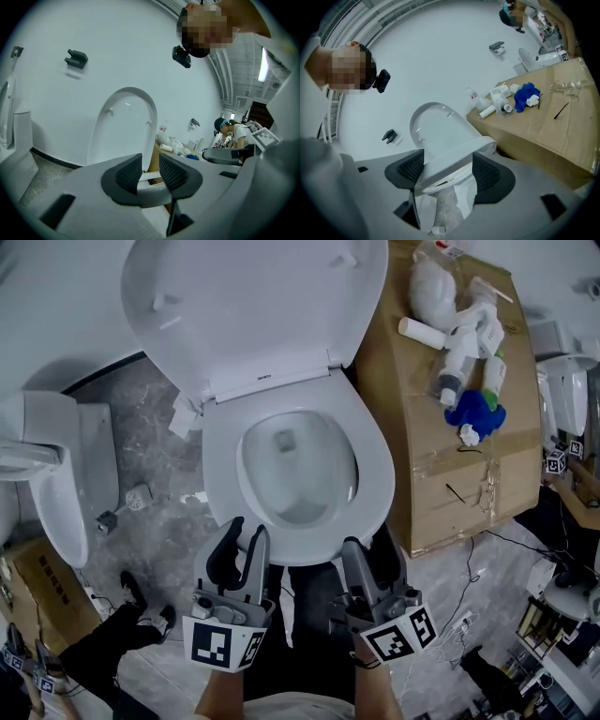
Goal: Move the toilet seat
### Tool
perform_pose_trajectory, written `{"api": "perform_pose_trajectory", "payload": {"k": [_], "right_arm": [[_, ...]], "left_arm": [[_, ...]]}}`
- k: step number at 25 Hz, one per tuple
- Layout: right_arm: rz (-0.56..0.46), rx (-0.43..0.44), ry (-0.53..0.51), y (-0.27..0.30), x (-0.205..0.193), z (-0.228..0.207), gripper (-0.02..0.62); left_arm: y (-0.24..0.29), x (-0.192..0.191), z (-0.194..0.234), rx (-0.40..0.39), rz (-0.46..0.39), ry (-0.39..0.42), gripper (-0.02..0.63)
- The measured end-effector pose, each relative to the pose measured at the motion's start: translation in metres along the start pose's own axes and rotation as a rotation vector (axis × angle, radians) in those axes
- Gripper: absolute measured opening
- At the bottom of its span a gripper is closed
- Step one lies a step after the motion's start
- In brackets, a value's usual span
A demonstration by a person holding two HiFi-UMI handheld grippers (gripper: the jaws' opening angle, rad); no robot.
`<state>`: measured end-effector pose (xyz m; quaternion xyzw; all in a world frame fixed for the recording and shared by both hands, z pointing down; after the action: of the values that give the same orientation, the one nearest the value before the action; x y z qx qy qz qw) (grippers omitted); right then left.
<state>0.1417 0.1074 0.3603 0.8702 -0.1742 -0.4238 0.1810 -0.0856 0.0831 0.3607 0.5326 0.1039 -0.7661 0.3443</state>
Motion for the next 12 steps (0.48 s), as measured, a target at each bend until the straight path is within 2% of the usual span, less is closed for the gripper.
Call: {"api": "perform_pose_trajectory", "payload": {"k": [3,6,9,12], "right_arm": [[-0.033,-0.029,-0.086,-0.002,0.005,0.006,0.322],[-0.081,-0.027,-0.239,-0.002,0.013,0.015,0.318],[-0.120,0.002,-0.391,-0.001,0.021,0.026,0.296],[-0.131,0.052,-0.439,0.005,0.027,0.034,0.241]], "left_arm": [[0.003,0.004,0.002,0.004,-0.004,-0.003,0.121],[0.005,0.010,0.004,0.008,-0.011,-0.003,0.120],[0.007,0.015,0.006,0.008,-0.015,-0.003,0.115],[0.009,0.022,0.008,0.007,-0.024,0.002,0.109]]}}
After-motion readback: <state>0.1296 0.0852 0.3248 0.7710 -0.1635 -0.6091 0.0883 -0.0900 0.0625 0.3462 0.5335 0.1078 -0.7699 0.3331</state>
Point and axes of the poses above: the fingertips, and each gripper's own axes: y forward along the fingers, z to its left, x out of its top, the point moved 8 cm from there along -y, backward along the fingers, and after that the axes turned 13 degrees about -x, right-handed, at the moved point
